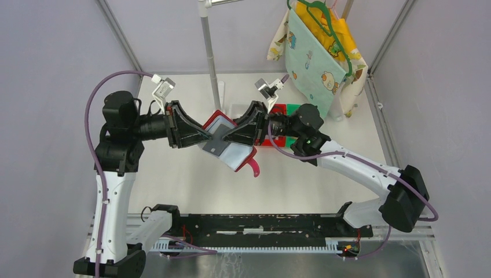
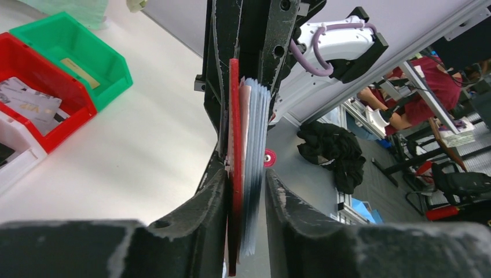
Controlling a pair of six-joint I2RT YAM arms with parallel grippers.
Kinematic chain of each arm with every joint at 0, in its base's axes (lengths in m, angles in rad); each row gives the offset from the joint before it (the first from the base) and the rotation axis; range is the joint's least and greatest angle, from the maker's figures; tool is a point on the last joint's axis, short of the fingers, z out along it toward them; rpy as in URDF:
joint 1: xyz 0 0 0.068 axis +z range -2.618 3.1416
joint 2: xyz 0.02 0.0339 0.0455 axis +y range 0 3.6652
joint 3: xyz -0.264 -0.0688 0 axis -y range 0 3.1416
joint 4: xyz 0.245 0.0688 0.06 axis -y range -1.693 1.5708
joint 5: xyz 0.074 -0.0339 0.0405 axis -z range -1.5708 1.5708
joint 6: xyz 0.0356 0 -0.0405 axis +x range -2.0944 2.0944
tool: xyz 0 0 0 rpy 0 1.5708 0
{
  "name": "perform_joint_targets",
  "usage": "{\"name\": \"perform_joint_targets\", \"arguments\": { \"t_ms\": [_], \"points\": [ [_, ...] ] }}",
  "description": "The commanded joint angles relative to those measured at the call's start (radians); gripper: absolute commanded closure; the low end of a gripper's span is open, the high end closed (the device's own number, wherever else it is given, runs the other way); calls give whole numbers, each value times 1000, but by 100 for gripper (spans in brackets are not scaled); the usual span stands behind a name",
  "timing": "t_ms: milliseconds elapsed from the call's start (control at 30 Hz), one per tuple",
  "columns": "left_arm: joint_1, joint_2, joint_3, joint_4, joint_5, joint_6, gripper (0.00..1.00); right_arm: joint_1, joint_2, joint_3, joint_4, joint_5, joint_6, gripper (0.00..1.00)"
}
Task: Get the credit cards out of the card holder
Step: Remove the credit card from the card holder.
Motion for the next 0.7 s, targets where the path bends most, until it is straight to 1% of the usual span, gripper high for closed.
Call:
{"name": "perform_joint_targets", "arguments": {
  "t_ms": [0,67,100,267,333,400,467,567,667],
  "points": [
    [-2,-13,18,127,95,-114,70,0,-39,-21,85,-47,6,96],
    [-3,-7,18,133,107,-128,74,-2,-41,-30,101,-58,12,96],
    [-3,-4,20,135,113,-133,75,-3,-43,-34,100,-63,13,97],
    [-4,6,31,142,116,-150,75,-11,-48,-46,105,-74,11,97],
    [-4,6,33,153,118,-166,73,-12,-48,-45,104,-80,11,97],
    [-4,3,37,156,119,-171,65,-14,-46,-46,103,-84,11,97],
    [-2,1,36,159,119,-171,63,-14,-43,-41,105,-87,11,98],
    [-3,3,34,161,118,-172,63,-15,-39,-34,109,-94,14,99],
    [-3,-3,28,161,103,-164,67,-16,-40,-28,103,-94,15,100]
  ]
}}
